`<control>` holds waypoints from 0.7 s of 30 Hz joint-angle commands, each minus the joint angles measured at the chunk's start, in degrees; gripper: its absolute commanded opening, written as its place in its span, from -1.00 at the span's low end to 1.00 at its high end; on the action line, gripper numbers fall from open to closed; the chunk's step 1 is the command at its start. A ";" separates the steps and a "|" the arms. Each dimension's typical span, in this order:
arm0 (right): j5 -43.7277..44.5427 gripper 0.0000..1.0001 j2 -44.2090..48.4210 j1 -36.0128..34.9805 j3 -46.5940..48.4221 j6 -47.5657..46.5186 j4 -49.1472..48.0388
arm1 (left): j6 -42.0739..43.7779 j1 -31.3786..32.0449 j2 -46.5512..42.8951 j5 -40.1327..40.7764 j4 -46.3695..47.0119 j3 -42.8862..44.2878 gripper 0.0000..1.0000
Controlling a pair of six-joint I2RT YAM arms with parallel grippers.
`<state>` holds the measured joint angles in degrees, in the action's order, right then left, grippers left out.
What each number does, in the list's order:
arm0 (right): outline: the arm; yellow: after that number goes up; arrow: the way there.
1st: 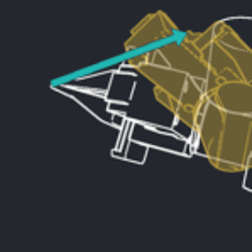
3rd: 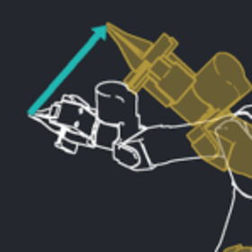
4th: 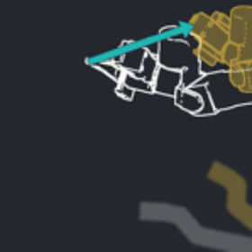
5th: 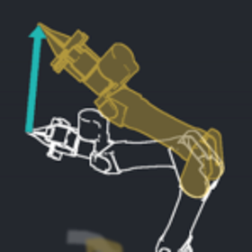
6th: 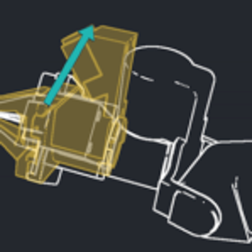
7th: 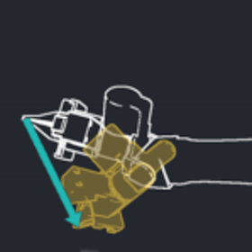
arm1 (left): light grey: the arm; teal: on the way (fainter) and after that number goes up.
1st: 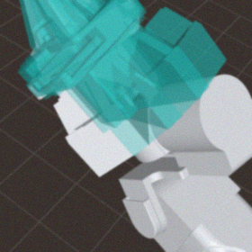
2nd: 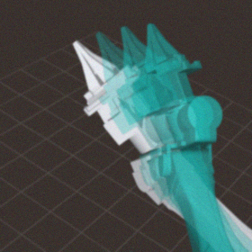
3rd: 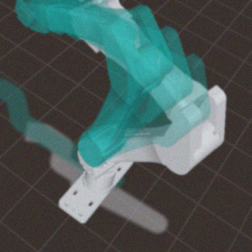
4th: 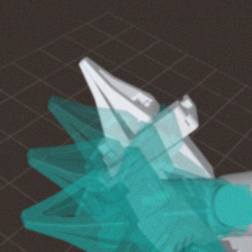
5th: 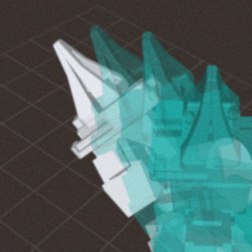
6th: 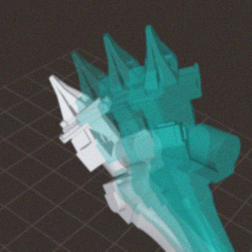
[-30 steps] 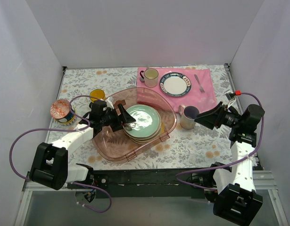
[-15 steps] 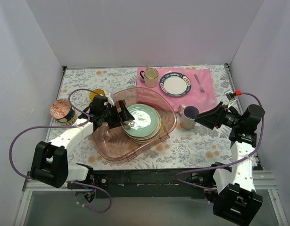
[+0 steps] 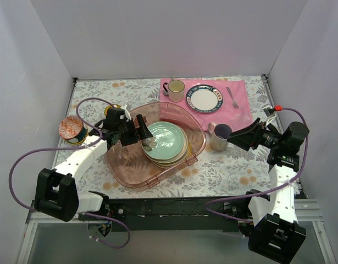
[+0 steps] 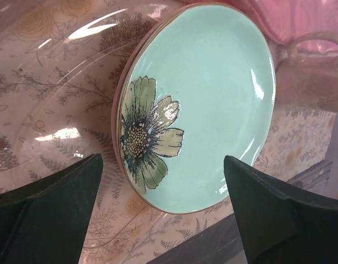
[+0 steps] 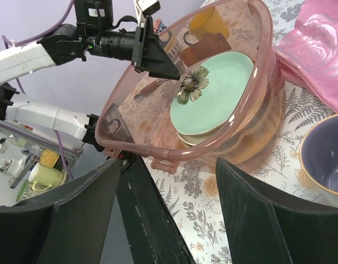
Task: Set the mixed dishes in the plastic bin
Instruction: Place the plate in the plastic bin.
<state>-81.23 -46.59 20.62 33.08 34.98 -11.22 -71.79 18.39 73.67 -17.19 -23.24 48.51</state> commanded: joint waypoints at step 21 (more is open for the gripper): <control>6.87 0.58 -12.03 0.30 12.10 -50.18 31.61 | 13.60 -0.11 -18.38 24.04 -9.37 17.32 0.96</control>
<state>-76.07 -57.89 20.62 43.62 -5.61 15.46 -61.41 18.39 58.28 -1.69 -31.16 63.53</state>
